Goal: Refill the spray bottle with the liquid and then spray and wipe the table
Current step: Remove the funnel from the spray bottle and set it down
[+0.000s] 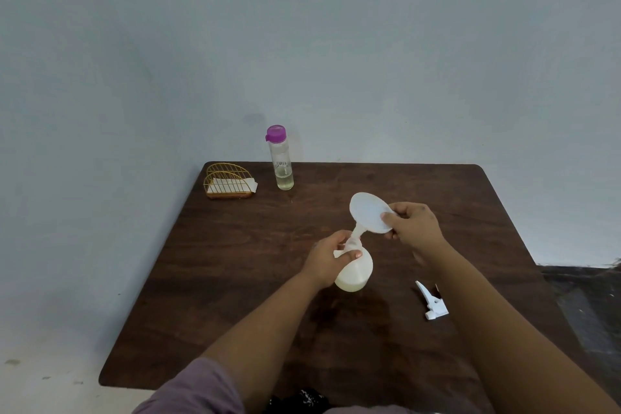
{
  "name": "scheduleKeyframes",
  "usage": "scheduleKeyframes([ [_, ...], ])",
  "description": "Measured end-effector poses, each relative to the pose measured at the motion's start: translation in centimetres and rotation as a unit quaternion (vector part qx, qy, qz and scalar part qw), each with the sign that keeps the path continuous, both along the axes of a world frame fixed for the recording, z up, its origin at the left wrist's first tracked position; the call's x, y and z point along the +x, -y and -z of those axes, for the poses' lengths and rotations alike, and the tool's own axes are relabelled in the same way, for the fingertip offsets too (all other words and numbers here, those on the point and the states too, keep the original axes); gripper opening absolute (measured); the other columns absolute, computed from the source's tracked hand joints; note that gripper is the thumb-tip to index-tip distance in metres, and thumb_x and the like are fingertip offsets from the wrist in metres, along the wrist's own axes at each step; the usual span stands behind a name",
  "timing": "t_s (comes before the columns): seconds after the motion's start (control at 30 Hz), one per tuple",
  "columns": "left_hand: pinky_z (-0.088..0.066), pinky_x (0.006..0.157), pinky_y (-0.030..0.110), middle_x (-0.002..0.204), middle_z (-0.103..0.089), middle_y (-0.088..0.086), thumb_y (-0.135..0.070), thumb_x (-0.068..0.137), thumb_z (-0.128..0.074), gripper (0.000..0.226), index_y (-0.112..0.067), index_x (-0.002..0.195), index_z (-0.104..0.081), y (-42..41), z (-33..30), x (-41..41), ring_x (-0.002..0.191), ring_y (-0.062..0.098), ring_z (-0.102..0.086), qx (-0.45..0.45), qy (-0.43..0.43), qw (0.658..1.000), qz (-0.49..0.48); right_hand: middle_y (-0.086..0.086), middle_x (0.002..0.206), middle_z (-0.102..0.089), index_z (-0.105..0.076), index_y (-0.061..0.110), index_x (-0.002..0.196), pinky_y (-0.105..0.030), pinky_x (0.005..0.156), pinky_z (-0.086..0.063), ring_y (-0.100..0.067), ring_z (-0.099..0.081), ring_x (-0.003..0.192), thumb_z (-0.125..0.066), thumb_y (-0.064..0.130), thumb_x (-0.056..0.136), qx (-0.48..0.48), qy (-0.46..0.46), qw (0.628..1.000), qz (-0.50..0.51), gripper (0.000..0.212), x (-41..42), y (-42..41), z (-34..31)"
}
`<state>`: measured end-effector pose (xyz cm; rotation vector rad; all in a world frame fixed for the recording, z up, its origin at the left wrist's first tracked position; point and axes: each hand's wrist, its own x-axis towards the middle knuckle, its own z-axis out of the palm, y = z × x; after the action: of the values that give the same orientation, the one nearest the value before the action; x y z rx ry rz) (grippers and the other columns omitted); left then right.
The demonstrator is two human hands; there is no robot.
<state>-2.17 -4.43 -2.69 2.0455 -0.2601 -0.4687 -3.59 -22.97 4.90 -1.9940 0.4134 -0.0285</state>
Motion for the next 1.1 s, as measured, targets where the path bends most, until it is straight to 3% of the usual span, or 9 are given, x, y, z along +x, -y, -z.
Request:
scheduleKeyframes([
  [0.07,-0.052,0.097,0.046,0.131,-0.058,-0.004,-0.041,0.09,-0.064,0.04,-0.032,0.129,-0.053,0.0,0.1,0.0,0.117,0.018,-0.054,0.007,0.002,1.0,-0.005,-0.005,0.102,-0.068,-0.068,0.011,0.113,-0.019,0.058,-0.053,-0.013,-0.066,0.063,-0.062,0.016,0.091,-0.011,-0.002,1.0,0.003,0.024,0.0,0.1,0.0],
  [0.2,-0.052,0.097,0.046,0.129,-0.06,-0.005,-0.038,0.091,-0.063,0.036,-0.032,0.126,-0.055,0.0,0.2,0.0,0.116,0.018,-0.055,-0.002,0.005,1.0,-0.001,-0.006,0.096,-0.068,-0.067,0.008,0.113,-0.02,0.058,-0.051,-0.013,-0.062,0.063,-0.061,0.013,0.091,0.068,-0.023,0.997,0.013,0.022,-0.2,0.3,0.1],
  [0.33,-0.051,0.098,0.046,0.132,-0.059,-0.003,-0.039,0.091,-0.064,0.043,-0.027,0.132,-0.053,0.1,0.2,-0.1,0.117,0.019,-0.055,0.0,0.004,1.0,-0.007,-0.002,0.092,-0.069,-0.068,0.011,0.111,-0.029,0.07,-0.056,-0.015,-0.065,0.066,-0.061,0.015,0.091,0.037,-0.032,0.999,-0.004,0.022,-0.4,0.1,0.7],
  [0.5,-0.049,0.099,0.049,0.131,-0.061,-0.005,-0.041,0.088,-0.065,0.044,-0.03,0.13,-0.055,0.0,0.3,-0.2,0.117,0.017,-0.056,-0.005,0.004,1.0,-0.015,-0.005,0.095,-0.071,-0.069,0.011,0.111,-0.019,0.058,-0.052,-0.01,-0.065,0.063,-0.061,0.018,0.092,0.01,-0.015,1.0,0.01,0.022,-0.6,-0.3,0.8],
  [0.6,-0.049,0.099,0.049,0.128,-0.062,-0.005,-0.04,0.089,-0.065,0.043,-0.031,0.129,-0.057,0.0,0.3,-0.3,0.117,0.017,-0.056,-0.011,-0.002,1.0,-0.013,-0.006,0.091,-0.07,-0.068,0.006,0.112,-0.02,0.058,-0.051,-0.009,-0.061,0.061,-0.059,0.014,0.093,0.056,-0.014,0.998,0.008,0.023,-0.7,-0.7,0.4],
  [0.7,-0.049,0.101,0.048,0.136,-0.058,-0.004,-0.042,0.089,-0.065,0.049,-0.031,0.135,-0.052,0.0,0.2,-0.3,0.12,0.018,-0.054,-0.001,0.001,1.0,-0.016,-0.006,0.104,-0.069,-0.068,0.009,0.115,-0.023,0.061,-0.057,-0.012,-0.067,0.07,-0.061,0.018,0.092,-0.006,-0.004,1.0,0.007,0.026,-0.6,-0.8,0.4],
  [0.83,-0.049,0.1,0.047,0.134,-0.059,-0.003,-0.039,0.09,-0.065,0.048,-0.026,0.135,-0.053,0.1,0.1,-0.3,0.119,0.019,-0.055,0.0,0.005,1.0,-0.016,-0.006,0.098,-0.07,-0.068,0.008,0.115,-0.02,0.057,-0.052,-0.01,-0.064,0.065,-0.06,0.015,0.092,-0.001,-0.016,1.0,0.009,0.026,-0.9,-0.6,0.7],
  [0.97,-0.049,0.1,0.046,0.135,-0.059,-0.004,-0.041,0.089,-0.066,0.05,-0.029,0.136,-0.052,0.0,0.1,-0.3,0.119,0.019,-0.055,-0.002,0.001,1.0,-0.015,-0.006,0.109,-0.069,-0.067,0.011,0.117,-0.029,0.069,-0.06,-0.014,-0.067,0.078,-0.062,0.02,0.091,-0.053,0.019,0.998,-0.002,0.028,-0.9,-0.8,0.5],
  [1.1,-0.049,0.1,0.045,0.134,-0.059,-0.004,-0.039,0.09,-0.066,0.049,-0.028,0.135,-0.052,0.1,0.0,-0.4,0.118,0.018,-0.055,-0.003,0.011,1.0,-0.016,-0.008,0.11,-0.069,-0.067,0.01,0.118,-0.029,0.068,-0.06,-0.016,-0.069,0.076,-0.062,0.02,0.091,-0.072,0.016,0.997,-0.013,0.029,-0.9,-1.0,0.4],
])
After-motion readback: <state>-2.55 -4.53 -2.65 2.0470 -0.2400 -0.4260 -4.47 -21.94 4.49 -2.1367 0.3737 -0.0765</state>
